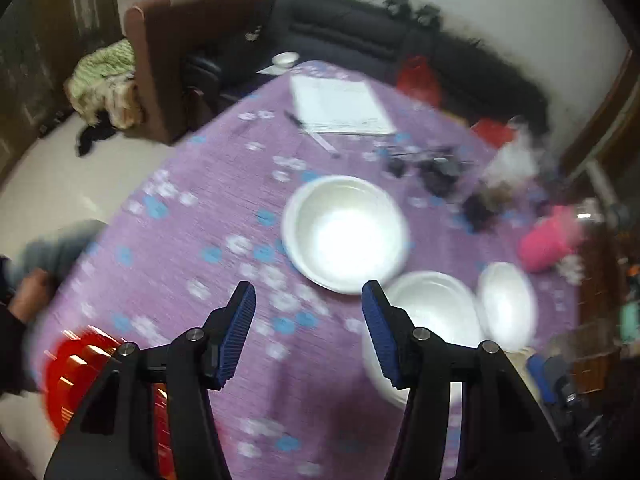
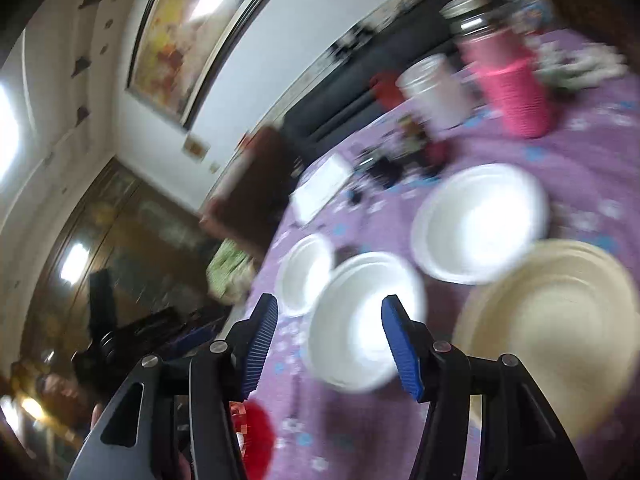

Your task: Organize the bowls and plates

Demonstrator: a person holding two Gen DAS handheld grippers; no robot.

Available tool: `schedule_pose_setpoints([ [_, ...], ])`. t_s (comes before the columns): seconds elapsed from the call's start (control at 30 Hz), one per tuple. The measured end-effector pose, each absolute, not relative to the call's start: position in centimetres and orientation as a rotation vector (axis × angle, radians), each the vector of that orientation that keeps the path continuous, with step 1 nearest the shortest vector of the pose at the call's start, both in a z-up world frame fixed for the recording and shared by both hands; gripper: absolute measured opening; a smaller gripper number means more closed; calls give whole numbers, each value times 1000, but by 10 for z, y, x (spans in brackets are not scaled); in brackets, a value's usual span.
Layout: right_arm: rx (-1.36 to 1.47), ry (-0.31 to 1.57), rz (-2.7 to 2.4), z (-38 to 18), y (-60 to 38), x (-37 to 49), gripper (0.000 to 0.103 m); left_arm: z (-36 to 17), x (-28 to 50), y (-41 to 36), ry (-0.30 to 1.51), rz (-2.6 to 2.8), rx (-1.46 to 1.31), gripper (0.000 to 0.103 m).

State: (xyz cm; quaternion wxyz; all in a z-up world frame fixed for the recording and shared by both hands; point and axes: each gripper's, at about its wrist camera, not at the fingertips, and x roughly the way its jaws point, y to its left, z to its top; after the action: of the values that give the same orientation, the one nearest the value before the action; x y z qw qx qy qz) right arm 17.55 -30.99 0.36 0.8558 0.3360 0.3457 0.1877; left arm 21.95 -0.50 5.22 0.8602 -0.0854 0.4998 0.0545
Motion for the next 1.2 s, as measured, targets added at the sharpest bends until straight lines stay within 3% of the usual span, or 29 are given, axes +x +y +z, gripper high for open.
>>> schedule_pose_setpoints([
  [0.27,542,928,433,17,-229,301,57,28,274,22,1164,223,-358,54],
  [0.47,522,1062,448,-15,-202,362,57,-6,309,30,1290,185,-400,54],
  [1.2,480,1200,332,-72,-177,403,56,-43,340,28,1338,89,-366,54],
])
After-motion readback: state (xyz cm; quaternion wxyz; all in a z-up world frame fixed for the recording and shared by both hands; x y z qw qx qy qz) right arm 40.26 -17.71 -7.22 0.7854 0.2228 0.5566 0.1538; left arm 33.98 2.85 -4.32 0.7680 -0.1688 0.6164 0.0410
